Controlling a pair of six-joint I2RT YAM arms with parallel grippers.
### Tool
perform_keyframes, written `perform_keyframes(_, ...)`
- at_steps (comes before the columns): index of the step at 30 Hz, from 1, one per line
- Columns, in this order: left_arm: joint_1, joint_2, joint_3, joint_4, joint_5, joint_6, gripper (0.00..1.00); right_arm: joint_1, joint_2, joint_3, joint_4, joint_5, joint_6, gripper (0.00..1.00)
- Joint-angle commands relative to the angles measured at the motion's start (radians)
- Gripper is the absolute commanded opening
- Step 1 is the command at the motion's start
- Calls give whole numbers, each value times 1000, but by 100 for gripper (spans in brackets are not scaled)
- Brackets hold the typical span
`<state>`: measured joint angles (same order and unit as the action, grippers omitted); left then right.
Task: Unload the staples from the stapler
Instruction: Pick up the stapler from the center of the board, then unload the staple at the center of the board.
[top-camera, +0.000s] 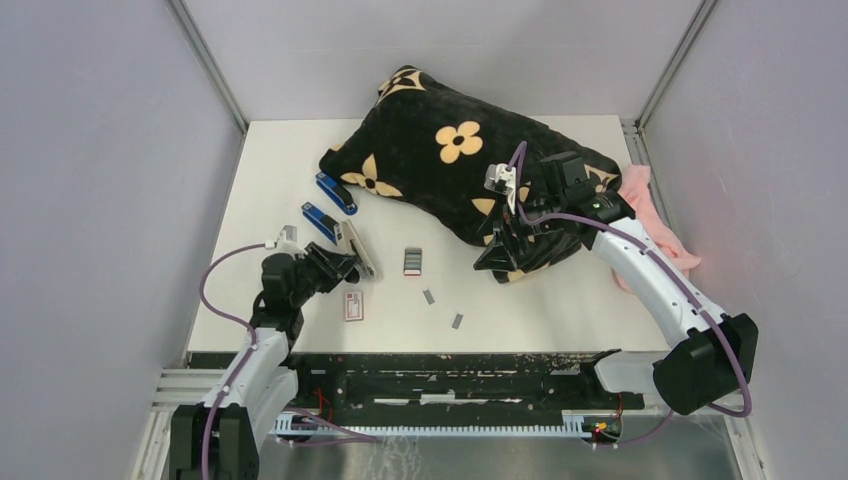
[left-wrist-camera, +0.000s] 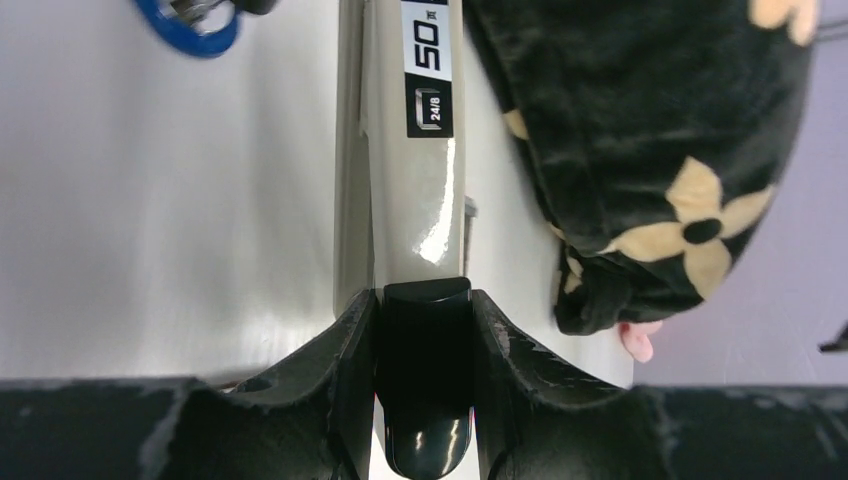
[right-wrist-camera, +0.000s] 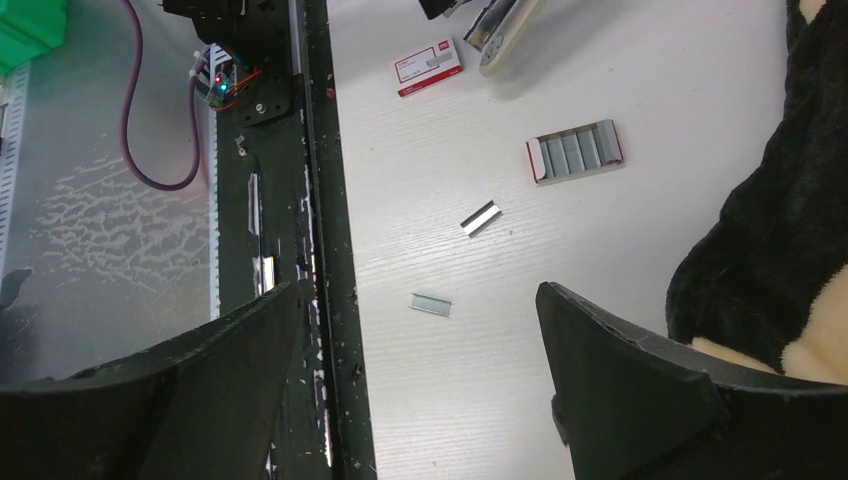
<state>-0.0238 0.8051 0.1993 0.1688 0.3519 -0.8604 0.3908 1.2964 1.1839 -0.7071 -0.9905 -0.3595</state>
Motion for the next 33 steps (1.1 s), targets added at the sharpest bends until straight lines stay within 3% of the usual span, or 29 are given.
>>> perform_keyframes(1, -1, 6, -14, 402, 161, 54, 3, 1, -13, -7, 48, -21, 16, 95)
perform_keyframes(12, -2, 121, -80, 830, 306, -8, 3, 6, 22, -122, 289, -60, 179, 95)
perform_keyframes(20, -49, 161, -82, 979, 325, -5, 3, 22, 47, -195, 483, -99, 279, 96)
perform_keyframes(27, -143, 264, -9, 1064, 341, 13, 3, 89, 146, -259, 890, -60, 482, 99)
perform_keyframes(33, -150, 416, 33, 1334, 381, -179, 3, 102, 313, -277, 1347, -15, 873, 100)
